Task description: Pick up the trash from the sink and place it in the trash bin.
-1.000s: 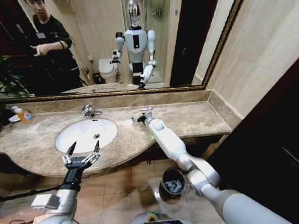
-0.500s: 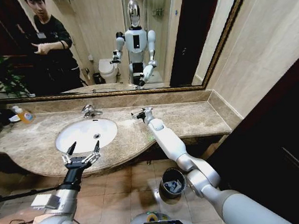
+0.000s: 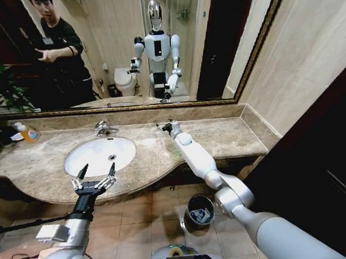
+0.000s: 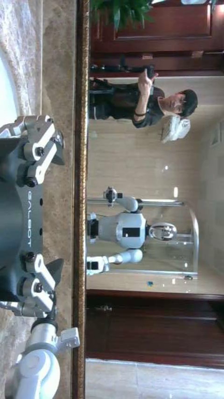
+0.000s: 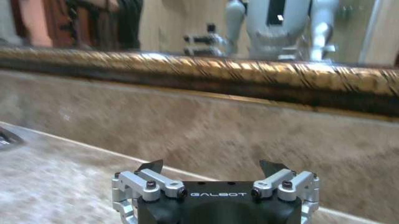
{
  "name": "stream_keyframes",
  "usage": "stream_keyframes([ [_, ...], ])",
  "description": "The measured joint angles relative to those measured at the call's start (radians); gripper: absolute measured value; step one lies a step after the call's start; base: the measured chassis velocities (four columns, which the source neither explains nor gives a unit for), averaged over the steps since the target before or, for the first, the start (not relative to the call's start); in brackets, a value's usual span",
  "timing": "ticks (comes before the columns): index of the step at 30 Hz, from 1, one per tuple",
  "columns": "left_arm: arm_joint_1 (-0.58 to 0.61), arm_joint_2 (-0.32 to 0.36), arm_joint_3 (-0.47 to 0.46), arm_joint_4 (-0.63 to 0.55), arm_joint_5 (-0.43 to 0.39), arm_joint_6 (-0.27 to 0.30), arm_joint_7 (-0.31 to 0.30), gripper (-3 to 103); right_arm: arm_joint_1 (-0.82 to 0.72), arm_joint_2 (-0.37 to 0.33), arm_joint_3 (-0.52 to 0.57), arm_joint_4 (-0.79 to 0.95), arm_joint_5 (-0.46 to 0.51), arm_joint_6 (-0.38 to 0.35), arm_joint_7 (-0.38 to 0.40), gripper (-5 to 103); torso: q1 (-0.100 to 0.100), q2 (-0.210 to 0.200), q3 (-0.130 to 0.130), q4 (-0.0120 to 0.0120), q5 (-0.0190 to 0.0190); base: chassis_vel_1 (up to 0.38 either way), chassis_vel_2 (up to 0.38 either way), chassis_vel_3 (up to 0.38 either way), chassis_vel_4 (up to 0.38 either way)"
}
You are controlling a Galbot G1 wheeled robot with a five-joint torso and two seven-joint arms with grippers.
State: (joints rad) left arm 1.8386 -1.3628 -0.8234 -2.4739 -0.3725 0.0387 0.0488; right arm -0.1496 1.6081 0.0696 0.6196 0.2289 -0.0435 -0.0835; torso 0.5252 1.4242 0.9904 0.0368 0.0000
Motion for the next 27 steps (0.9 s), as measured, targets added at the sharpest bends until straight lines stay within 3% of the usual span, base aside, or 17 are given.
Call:
stream_keyframes([
  [12, 0.000, 0.000, 0.000, 0.000, 0.000, 0.000, 0.000, 100, 0.050, 0.000, 0.004, -0.100, 0.069, -0.109, -0.024, 100, 0.000, 0.000, 0.000, 0.0000, 0.0000, 0.000, 0.000, 0.000, 0.000],
  [27, 0.000, 0.000, 0.000, 0.000, 0.000, 0.000, 0.000, 100, 0.023, 0.000, 0.000, -0.041, 0.040, -0.158, -0.066, 100, 0.000, 0.000, 0.000, 0.0000, 0.0001, 0.000, 0.000, 0.000, 0.000],
])
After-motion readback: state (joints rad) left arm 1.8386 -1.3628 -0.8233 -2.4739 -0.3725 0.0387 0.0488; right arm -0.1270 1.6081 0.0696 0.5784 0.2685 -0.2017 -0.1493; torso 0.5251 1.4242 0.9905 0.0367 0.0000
